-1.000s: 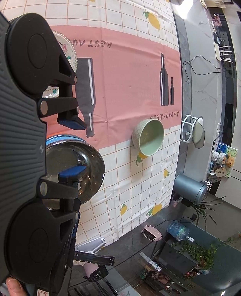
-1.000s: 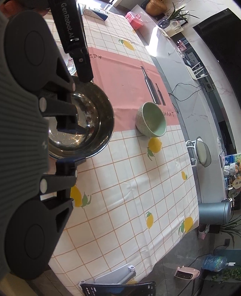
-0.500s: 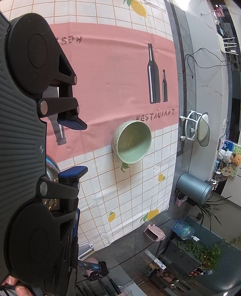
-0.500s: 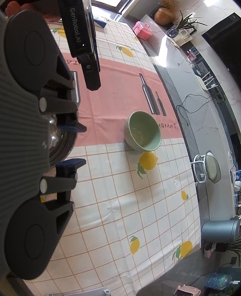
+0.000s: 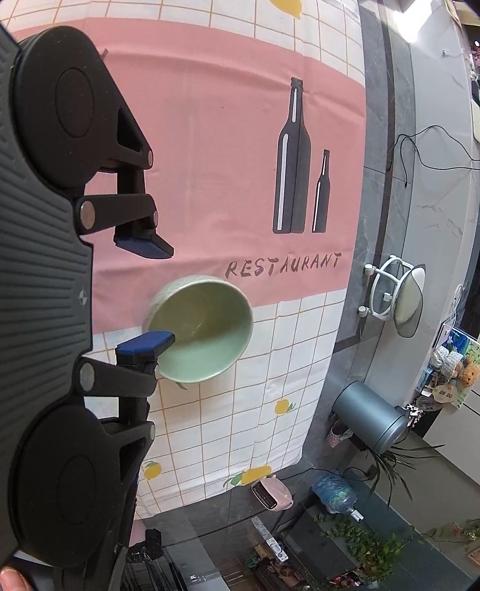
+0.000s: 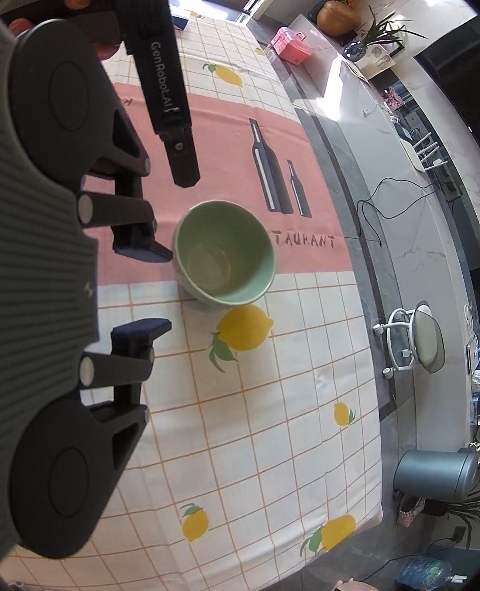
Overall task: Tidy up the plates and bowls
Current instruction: 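Close the left gripper on the pale green bowl rim, then carry the green bowl over and lower it into the blue bowl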
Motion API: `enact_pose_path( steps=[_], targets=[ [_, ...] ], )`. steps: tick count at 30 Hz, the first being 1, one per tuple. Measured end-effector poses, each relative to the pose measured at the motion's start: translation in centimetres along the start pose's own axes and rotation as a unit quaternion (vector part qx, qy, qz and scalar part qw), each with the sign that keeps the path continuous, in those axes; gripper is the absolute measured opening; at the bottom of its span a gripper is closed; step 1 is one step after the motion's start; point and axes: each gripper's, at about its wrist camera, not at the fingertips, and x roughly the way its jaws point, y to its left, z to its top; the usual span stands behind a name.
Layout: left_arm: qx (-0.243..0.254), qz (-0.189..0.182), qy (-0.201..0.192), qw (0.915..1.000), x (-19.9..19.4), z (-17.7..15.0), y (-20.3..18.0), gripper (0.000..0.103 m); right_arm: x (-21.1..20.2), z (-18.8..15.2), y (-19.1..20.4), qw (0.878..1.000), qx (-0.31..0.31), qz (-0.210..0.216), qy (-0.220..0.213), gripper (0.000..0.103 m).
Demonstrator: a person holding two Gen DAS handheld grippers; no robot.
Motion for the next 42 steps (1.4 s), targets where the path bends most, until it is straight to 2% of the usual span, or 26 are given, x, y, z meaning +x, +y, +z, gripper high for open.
enact_pose_path(
  steps=[5,7,12,20,26,34,38,42],
  targets=[
    [-0.011,0.026,0.014,0.9995,2.4,1.4,-0.2,0.051,3.0,2.5,-0.6,0.999,0.038,-0.006,0.012,0.029],
    [-0.014,0.034,0.022,0.9991,3.5,1.8,-0.1,0.050,4.2,3.2,-0.8,0.998,0.052,-0.005,0.021,0.023],
    [-0.016,0.055,0.046,0.9973,5.4,2.3,-0.1,0.035,6.7,4.0,-0.6,0.997,0.062,-0.014,0.036,0.015],
    [-0.014,0.054,0.055,0.9969,6.5,2.1,-0.2,0.012,8.2,4.0,-1.0,0.997,0.069,-0.017,0.042,0.006],
    [-0.008,0.070,0.055,0.9960,6.4,2.0,-0.9,0.010,8.2,3.9,-1.3,0.996,0.080,-0.009,0.043,0.006],
    [-0.008,0.072,0.045,0.9964,3.0,1.7,-1.7,0.010,5.3,3.5,0.0,0.997,0.066,-0.014,0.030,0.005],
    [-0.004,0.072,0.025,0.9971,-0.3,0.8,-2.4,0.010,3.0,2.8,0.6,0.997,0.071,0.000,0.029,0.005],
    [0.001,0.076,0.003,0.9971,-3.6,-0.5,-2.9,0.010,-0.3,1.2,2.1,0.998,0.057,0.005,0.007,0.005]
  ],
)
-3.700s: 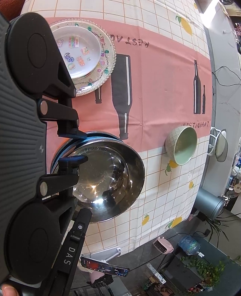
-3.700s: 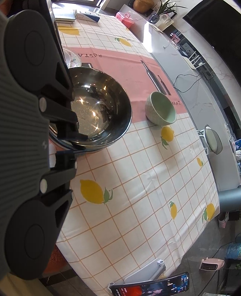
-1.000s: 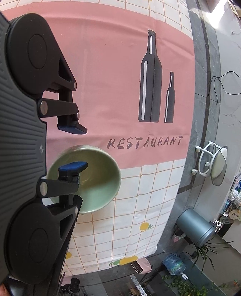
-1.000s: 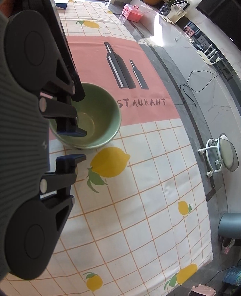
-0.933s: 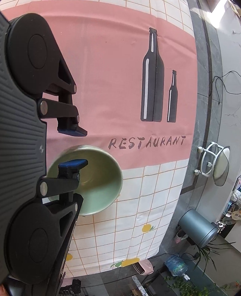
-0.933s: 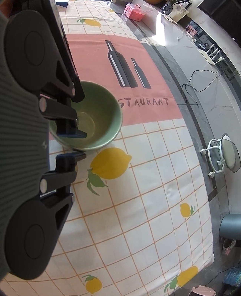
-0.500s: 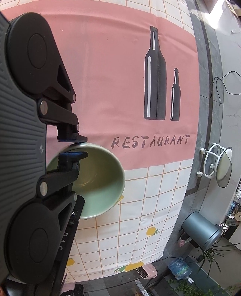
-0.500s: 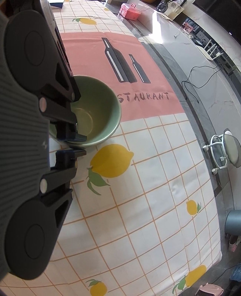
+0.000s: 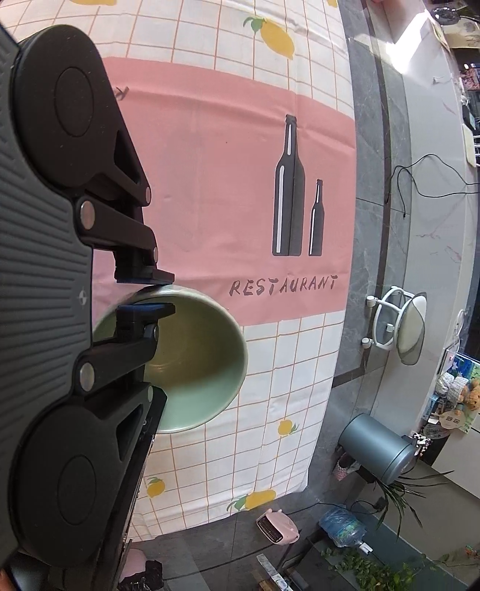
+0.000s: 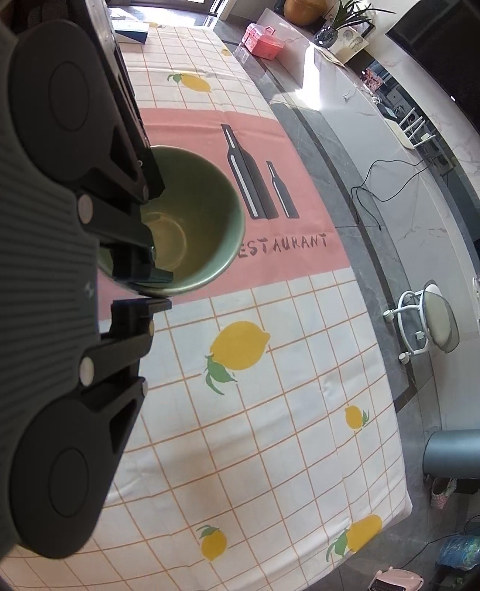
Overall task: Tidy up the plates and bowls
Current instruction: 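Carry the green bowl over and lower it into the blue bowl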
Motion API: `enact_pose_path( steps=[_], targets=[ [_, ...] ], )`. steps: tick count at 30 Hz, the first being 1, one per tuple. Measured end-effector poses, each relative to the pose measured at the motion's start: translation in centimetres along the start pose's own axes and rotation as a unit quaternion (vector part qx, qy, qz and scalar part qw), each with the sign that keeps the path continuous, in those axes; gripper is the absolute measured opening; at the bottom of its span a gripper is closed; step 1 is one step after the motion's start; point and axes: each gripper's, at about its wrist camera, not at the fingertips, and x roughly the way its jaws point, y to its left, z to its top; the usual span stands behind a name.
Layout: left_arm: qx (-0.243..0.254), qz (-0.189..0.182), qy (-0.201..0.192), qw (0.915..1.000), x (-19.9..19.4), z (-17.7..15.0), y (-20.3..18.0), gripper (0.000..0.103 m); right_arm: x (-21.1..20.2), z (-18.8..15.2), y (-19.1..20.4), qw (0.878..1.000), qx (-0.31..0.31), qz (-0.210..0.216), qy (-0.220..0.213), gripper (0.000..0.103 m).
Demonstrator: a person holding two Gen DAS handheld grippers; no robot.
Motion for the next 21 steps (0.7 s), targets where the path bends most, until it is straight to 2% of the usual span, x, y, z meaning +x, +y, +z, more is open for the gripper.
enact_pose_path(
  steps=[12,21],
  targets=[
    [0.005,-0.030,-0.050,0.9983,-8.6,-6.5,-0.4,0.011,-9.2,-7.3,1.1,0.999,-0.026,0.019,-0.038,0.006],
    [0.035,-0.040,-0.059,0.9968,-9.6,-11.3,-1.9,0.011,-12.2,-13.7,-1.2,0.998,-0.010,0.018,-0.058,0.006]
  ],
)
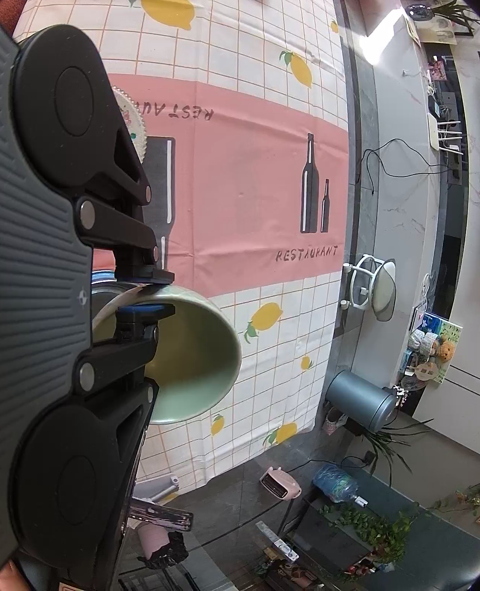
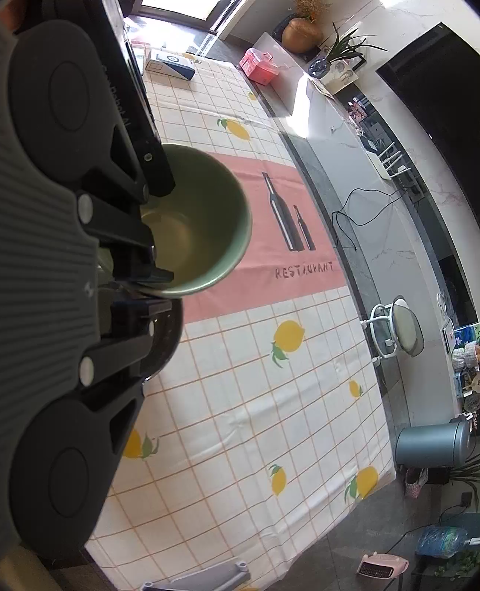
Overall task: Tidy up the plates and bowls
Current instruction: 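Carry the green bowl over and lower it into the blue bowl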
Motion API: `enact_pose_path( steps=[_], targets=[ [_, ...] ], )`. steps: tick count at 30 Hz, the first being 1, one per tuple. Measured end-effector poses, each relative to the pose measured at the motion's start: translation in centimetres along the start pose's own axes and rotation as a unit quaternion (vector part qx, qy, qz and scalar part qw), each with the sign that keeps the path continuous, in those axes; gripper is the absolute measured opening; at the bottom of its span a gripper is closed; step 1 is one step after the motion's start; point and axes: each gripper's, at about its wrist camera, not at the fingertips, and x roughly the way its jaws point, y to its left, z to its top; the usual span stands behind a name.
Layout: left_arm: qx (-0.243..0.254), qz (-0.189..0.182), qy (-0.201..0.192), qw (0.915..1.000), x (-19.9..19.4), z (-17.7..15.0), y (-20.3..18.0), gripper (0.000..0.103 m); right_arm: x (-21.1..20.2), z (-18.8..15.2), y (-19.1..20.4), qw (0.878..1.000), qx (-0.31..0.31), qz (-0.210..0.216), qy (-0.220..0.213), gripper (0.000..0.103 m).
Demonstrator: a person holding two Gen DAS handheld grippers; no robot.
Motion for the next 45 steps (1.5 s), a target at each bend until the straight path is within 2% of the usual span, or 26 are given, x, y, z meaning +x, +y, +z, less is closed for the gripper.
enact_pose_path(
  steps=[4,11,31,40,43,45],
  targets=[
    [0.013,0.000,0.007,0.9999,0.4,-1.4,-0.8,0.011,-0.5,-1.9,-1.4,1.000,0.017,0.004,0.006,0.006],
    [0.026,0.009,0.042,0.9987,2.5,-3.0,-1.4,0.012,1.0,-3.2,-3.4,0.999,0.030,-0.004,0.033,0.006],
    [0.064,0.039,0.085,0.9936,5.3,-3.4,-1.8,0.014,4.9,-2.4,-3.3,0.997,-0.026,-0.039,0.067,0.006],
    [0.058,0.032,0.093,0.9935,5.8,-3.4,-1.8,0.015,5.6,-2.4,-3.2,0.995,-0.045,-0.057,0.067,0.006],
    [0.057,0.030,0.079,0.9948,5.2,-3.0,-1.8,0.015,5.8,-2.4,-3.3,0.995,-0.047,-0.067,0.061,0.006],
    [0.057,0.028,0.069,0.9956,4.8,-2.7,-1.8,0.015,5.8,-2.3,-3.4,0.995,-0.043,-0.058,0.062,0.006]
  ],
)
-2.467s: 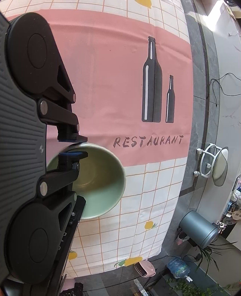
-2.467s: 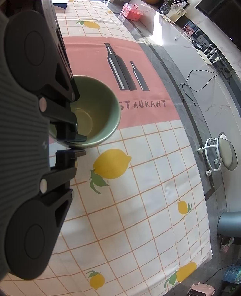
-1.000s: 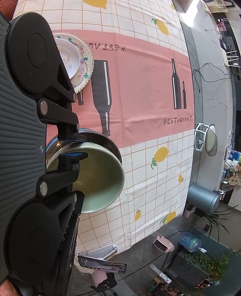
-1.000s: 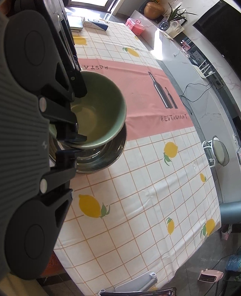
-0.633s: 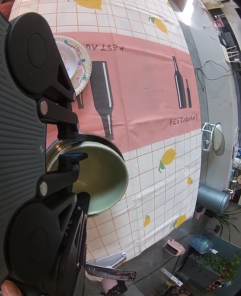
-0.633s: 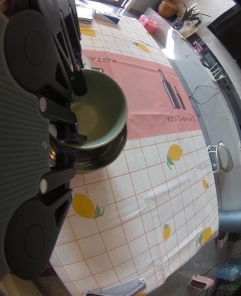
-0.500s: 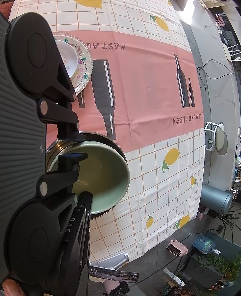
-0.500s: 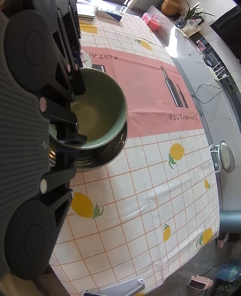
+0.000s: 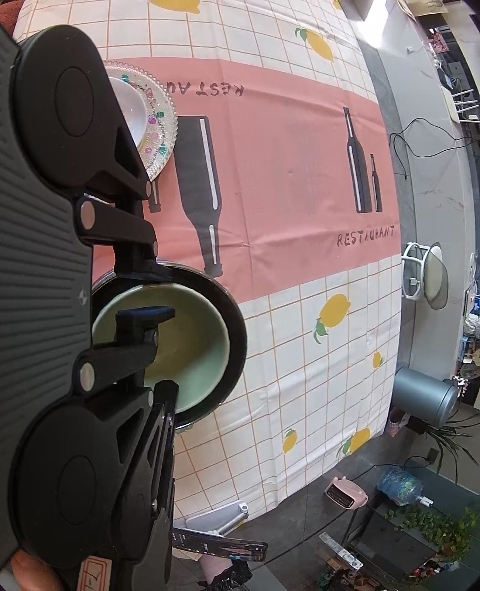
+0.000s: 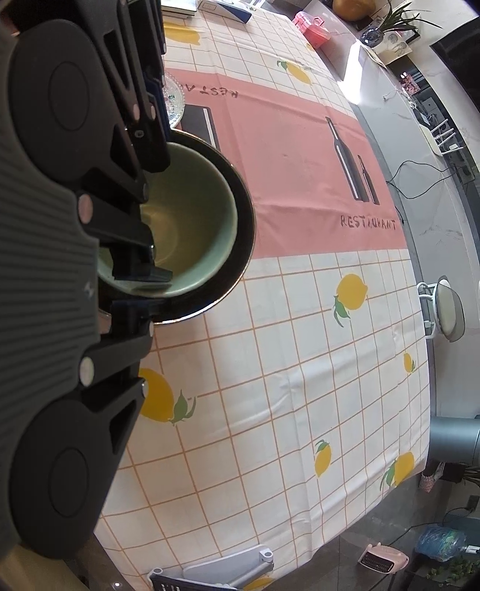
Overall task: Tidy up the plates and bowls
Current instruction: 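Carry the green bowl over and lower it into the blue bowl, then grip the rim of the nested bowl stack with both grippers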
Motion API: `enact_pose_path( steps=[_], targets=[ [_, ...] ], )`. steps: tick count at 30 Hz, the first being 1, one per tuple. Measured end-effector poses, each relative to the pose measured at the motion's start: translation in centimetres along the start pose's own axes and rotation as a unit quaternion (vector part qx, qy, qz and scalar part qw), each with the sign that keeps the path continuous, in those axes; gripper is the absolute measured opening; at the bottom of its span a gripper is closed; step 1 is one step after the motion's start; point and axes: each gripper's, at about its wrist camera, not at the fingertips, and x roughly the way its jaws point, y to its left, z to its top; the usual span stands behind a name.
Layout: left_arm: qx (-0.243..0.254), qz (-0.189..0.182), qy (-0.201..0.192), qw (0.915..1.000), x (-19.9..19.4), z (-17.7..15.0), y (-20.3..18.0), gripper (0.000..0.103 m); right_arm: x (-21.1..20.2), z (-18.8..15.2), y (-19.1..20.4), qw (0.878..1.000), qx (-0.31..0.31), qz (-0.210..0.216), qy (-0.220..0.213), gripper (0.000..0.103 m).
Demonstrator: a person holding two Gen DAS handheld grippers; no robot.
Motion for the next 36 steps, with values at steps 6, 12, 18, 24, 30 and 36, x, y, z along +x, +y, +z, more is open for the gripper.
enact_pose_path(
  steps=[6,12,18,24,30,36],
  targets=[
    [-0.011,-0.010,-0.010,0.9998,-0.7,0.5,0.6,0.016,-0.1,0.1,0.4,1.000,-0.009,-0.006,-0.006,0.010],
    [-0.025,-0.028,-0.028,0.9989,-1.7,0.5,1.4,0.029,-1.6,0.5,0.6,0.999,-0.015,0.005,-0.034,0.027],
    [-0.031,-0.045,-0.046,0.9975,-2.6,0.3,1.9,0.047,-3.9,0.6,1.1,0.997,-0.026,0.013,-0.072,0.044],
    [-0.033,-0.053,-0.062,0.9961,-3.3,-0.2,2.8,0.070,-5.1,0.4,0.4,0.995,-0.021,0.009,-0.093,0.065],
    [-0.131,-0.077,-0.098,0.9836,-3.1,-2.0,5.5,0.077,-3.9,-0.5,-2.0,0.996,0.042,0.026,-0.076,0.072],
    [-0.187,-0.103,-0.073,0.9743,-0.6,-2.9,7.2,0.078,-1.5,-2.1,-4.3,0.988,0.133,0.047,-0.060,0.072]
  ],
)
